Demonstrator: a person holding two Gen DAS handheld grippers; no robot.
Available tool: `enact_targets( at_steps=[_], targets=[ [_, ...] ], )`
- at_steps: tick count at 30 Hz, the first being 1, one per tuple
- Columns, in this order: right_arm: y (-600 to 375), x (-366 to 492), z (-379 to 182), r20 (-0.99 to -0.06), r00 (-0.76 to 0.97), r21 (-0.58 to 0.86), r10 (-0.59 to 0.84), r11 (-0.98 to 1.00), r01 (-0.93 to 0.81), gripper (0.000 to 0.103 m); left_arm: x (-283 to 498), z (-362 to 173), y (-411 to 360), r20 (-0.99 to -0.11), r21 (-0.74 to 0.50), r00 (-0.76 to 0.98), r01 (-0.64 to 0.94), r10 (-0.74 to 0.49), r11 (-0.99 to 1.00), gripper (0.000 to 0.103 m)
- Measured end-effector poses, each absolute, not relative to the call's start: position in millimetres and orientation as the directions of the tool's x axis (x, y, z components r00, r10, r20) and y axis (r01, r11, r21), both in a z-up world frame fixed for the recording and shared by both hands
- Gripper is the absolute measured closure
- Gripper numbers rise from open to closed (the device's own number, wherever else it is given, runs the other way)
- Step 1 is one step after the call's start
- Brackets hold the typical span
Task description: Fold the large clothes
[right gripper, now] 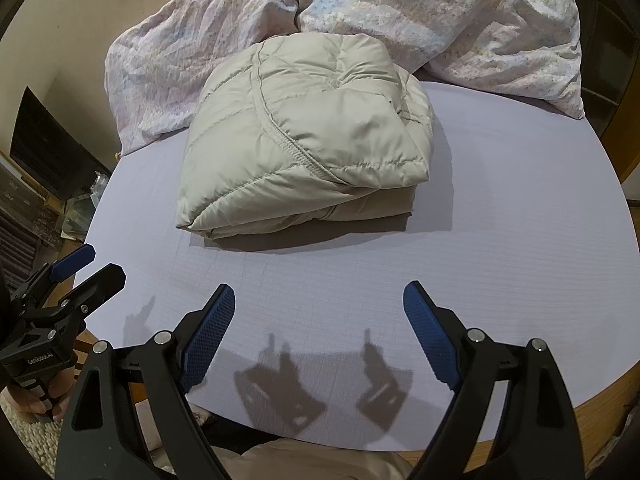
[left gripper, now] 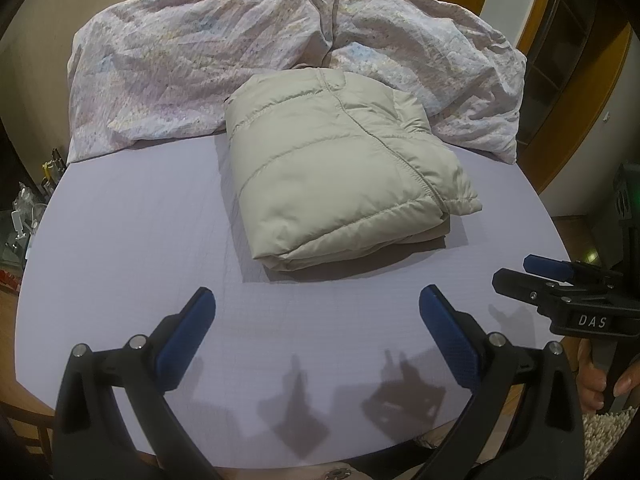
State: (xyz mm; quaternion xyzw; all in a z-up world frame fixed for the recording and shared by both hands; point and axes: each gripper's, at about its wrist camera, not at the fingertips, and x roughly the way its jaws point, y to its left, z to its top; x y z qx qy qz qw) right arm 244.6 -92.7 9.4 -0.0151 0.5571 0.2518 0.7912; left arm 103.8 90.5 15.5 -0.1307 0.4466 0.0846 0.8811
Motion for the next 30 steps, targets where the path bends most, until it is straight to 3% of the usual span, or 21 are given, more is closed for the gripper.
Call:
enact_targets(
  at_steps=[30],
  targets=[
    [-94.1, 245.4, 8.4, -0.889, 0.249, 0.258, 0.384, 0.87, -0.419, 0.015, 103.9, 14.7, 88.8, -0.809, -0.151, 0.587, -0.268, 0.037, 0.952, 0.002]
  ],
)
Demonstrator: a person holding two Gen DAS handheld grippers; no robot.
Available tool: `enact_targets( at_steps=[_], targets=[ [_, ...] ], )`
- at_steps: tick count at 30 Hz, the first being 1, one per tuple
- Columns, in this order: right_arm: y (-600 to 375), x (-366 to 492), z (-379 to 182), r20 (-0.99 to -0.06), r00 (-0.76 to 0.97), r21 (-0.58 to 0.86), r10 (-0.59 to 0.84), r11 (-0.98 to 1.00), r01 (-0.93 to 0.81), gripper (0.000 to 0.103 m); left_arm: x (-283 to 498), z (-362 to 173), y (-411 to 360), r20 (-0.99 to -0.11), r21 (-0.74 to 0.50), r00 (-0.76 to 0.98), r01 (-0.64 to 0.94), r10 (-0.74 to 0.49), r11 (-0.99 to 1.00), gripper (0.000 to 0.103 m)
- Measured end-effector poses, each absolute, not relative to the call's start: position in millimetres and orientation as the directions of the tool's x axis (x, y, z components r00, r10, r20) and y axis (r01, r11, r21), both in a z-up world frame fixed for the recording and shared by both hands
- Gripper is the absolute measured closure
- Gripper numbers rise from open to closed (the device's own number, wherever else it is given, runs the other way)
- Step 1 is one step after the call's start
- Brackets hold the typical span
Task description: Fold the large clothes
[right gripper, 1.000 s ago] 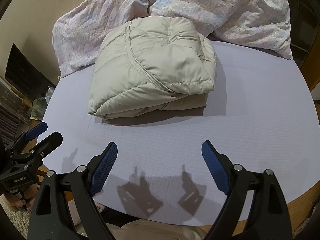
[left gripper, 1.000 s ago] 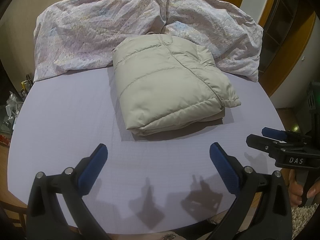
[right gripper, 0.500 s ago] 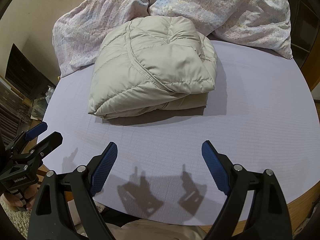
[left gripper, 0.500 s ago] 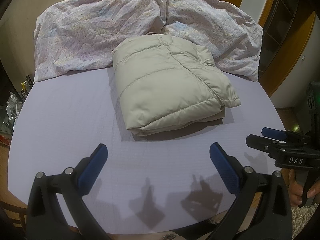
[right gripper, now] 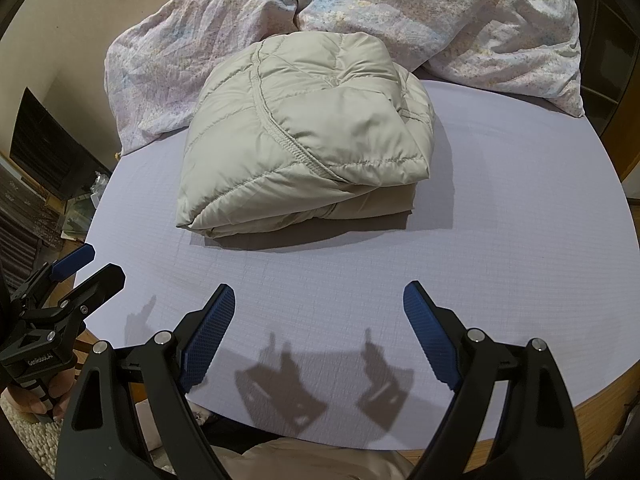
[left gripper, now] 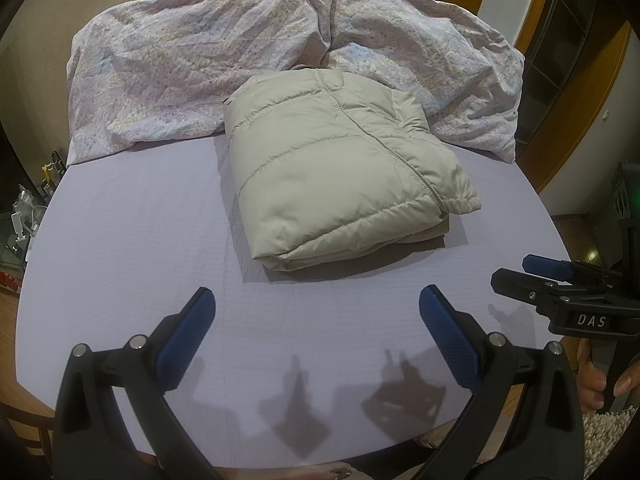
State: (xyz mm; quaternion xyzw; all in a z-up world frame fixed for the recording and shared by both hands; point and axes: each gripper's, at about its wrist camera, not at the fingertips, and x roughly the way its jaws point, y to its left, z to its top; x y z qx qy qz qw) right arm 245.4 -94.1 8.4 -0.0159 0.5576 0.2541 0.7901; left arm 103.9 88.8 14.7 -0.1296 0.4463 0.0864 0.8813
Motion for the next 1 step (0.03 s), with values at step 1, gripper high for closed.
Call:
enact_targets(
  at_steps=[1],
  targets=[
    [-94.1, 245.4, 8.3, -0.889, 0.249, 0.258, 0.384, 0.87, -0.419, 0.015, 103.6, 14.4, 89.5, -0.809, -0.152, 0.586, -0.268, 0.036, 0.951, 0.002]
  ],
)
